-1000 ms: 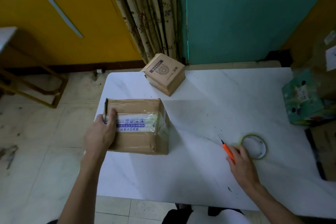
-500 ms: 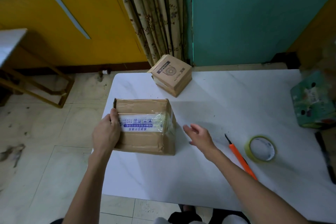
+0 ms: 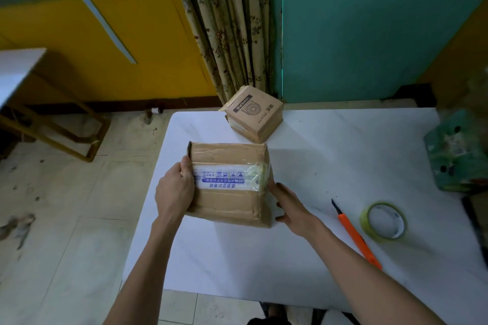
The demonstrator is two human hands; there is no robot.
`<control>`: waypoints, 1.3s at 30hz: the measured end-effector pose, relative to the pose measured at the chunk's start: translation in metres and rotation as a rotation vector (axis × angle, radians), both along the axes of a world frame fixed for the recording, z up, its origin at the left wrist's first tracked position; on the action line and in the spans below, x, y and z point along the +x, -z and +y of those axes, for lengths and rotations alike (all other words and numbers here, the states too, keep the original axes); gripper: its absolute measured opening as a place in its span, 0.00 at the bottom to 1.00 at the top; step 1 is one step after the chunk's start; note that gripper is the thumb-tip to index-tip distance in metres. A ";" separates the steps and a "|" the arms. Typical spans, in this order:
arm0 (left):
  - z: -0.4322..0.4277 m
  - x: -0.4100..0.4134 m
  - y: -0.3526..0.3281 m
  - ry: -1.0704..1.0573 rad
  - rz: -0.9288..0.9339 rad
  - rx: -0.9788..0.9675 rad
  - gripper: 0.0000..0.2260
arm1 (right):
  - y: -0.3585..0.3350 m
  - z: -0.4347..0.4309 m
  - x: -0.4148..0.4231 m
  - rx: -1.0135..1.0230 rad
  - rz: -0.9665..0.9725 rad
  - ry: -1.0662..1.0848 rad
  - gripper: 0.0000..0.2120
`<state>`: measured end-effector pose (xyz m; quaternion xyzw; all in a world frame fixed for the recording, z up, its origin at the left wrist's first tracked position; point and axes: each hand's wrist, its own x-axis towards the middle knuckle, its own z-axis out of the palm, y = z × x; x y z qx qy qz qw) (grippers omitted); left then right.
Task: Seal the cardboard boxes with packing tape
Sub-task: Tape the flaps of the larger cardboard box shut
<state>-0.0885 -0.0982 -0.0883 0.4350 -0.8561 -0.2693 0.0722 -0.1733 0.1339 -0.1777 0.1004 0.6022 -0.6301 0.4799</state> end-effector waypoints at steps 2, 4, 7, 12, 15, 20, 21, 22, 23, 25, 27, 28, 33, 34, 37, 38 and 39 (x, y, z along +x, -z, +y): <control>0.002 -0.003 -0.001 -0.001 0.023 -0.009 0.25 | 0.004 0.006 -0.002 -0.005 -0.065 0.009 0.33; -0.001 -0.004 -0.002 0.002 0.023 -0.009 0.24 | 0.005 0.012 -0.002 -0.022 -0.131 0.022 0.32; -0.009 -0.003 -0.003 0.009 0.017 0.012 0.25 | 0.009 0.014 0.004 -0.044 -0.197 0.013 0.31; -0.017 0.000 0.006 -0.021 0.071 0.146 0.25 | 0.006 0.017 0.005 0.104 -0.086 0.072 0.46; -0.013 0.007 0.021 -0.095 0.171 0.356 0.24 | -0.010 0.032 -0.006 0.164 0.078 0.206 0.33; 0.020 0.005 0.078 -0.138 0.173 0.465 0.22 | -0.030 0.058 -0.027 0.392 0.352 0.263 0.36; 0.024 0.003 0.090 -0.143 0.122 0.520 0.23 | -0.032 0.060 -0.028 0.459 0.385 0.257 0.36; 0.028 -0.001 0.098 -0.135 0.060 0.596 0.22 | -0.034 0.062 -0.029 0.529 0.413 0.251 0.36; 0.034 -0.006 0.100 -0.122 0.012 0.685 0.21 | -0.035 0.065 -0.030 0.585 0.442 0.250 0.35; 0.044 -0.014 0.090 -0.115 0.009 0.834 0.22 | -0.040 0.066 -0.029 0.656 0.489 0.239 0.34; 0.050 -0.016 0.071 -0.081 0.106 1.018 0.29 | -0.042 0.064 -0.027 0.702 0.528 0.179 0.32; 0.051 -0.016 0.063 -0.054 0.167 1.089 0.33 | -0.043 0.062 -0.027 0.721 0.539 0.136 0.32; 0.054 -0.028 0.042 0.050 0.134 0.725 0.31 | -0.046 0.050 -0.038 0.750 0.548 -0.044 0.37; 0.057 -0.030 0.044 0.073 0.087 0.622 0.33 | -0.047 0.049 -0.040 0.746 0.543 -0.049 0.38; 0.070 -0.030 0.045 0.075 -0.057 0.381 0.40 | -0.049 0.042 -0.042 0.748 0.534 -0.018 0.42; 0.075 -0.029 0.043 0.072 -0.085 0.324 0.42 | -0.048 0.041 -0.042 0.762 0.533 -0.012 0.43; 0.077 -0.030 0.042 0.073 -0.106 0.276 0.44 | -0.047 0.041 -0.041 0.780 0.539 -0.011 0.43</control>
